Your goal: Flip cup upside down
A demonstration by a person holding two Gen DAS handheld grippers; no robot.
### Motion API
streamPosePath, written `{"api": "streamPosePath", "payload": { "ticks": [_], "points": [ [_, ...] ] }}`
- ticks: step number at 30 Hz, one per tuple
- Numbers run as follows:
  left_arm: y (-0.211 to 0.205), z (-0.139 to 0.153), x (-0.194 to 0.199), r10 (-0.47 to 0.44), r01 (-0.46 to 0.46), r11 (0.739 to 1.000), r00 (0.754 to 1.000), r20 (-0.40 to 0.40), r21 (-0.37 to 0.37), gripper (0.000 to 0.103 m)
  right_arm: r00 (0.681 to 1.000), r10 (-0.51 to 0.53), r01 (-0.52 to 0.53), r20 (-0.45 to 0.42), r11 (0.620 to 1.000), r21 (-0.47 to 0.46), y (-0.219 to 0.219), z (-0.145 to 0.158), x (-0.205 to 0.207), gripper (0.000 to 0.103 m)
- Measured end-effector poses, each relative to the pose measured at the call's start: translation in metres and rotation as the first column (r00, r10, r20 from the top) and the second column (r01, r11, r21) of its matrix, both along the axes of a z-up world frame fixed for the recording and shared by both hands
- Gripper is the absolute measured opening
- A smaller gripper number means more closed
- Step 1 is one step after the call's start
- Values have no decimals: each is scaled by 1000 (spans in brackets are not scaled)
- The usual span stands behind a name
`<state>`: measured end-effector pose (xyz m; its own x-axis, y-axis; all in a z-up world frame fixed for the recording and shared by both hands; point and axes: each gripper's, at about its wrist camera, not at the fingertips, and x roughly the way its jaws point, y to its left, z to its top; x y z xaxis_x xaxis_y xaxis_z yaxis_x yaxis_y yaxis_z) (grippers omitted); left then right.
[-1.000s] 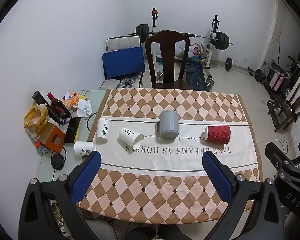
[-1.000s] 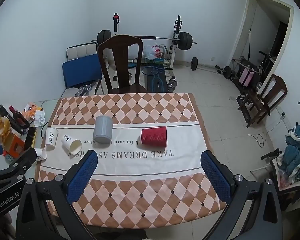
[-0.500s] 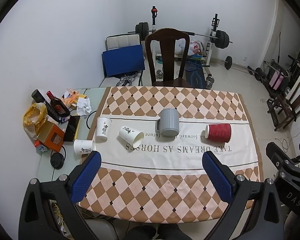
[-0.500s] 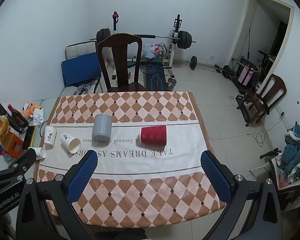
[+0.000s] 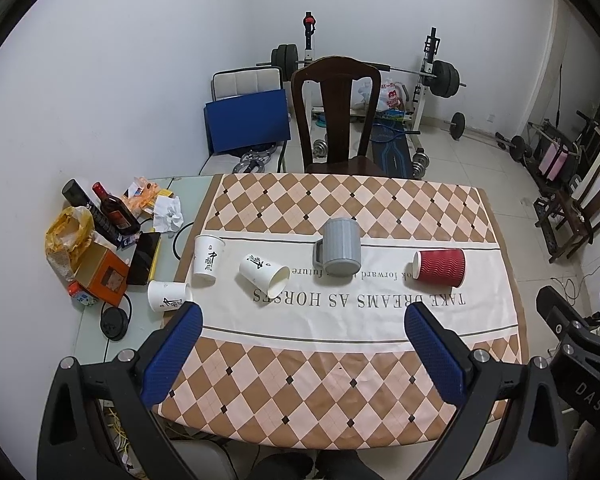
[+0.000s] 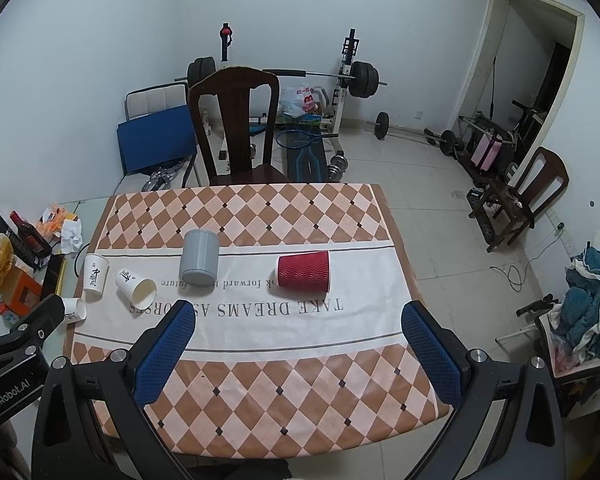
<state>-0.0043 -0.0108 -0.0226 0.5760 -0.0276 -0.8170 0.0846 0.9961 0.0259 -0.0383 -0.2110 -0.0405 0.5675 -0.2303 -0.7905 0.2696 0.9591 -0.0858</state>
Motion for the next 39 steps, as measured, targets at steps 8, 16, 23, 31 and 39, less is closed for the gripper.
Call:
{"api": "streamPosePath", "payload": {
  "ticks": [8,16,23,31,39],
  "points": [
    [5,-2,7,-5,5,1000,1000,-2,-13,103,1000,1,-1,-1,1000,0,1,1,0,103],
    [4,-3,7,-6,6,1000,1000,-3,-13,103,1000,-5,5,-2,1000,-3,0,0,1,103],
    [4,-3,9,-4,4,1000,1000,-3,-11,103,1000,-9,9,-3,1000,-8,-5,-1,1,103],
    [5,-2,9,-5,5,1000,1000,-4,-15,103,1000,-11,11,-2,1000,-8,-8,1,3,103],
    [5,-3,9,-4,3,1000,1000,-5,-15,103,1000,-8,8,-3,1000,-7,-6,2,3,103]
  ]
}}
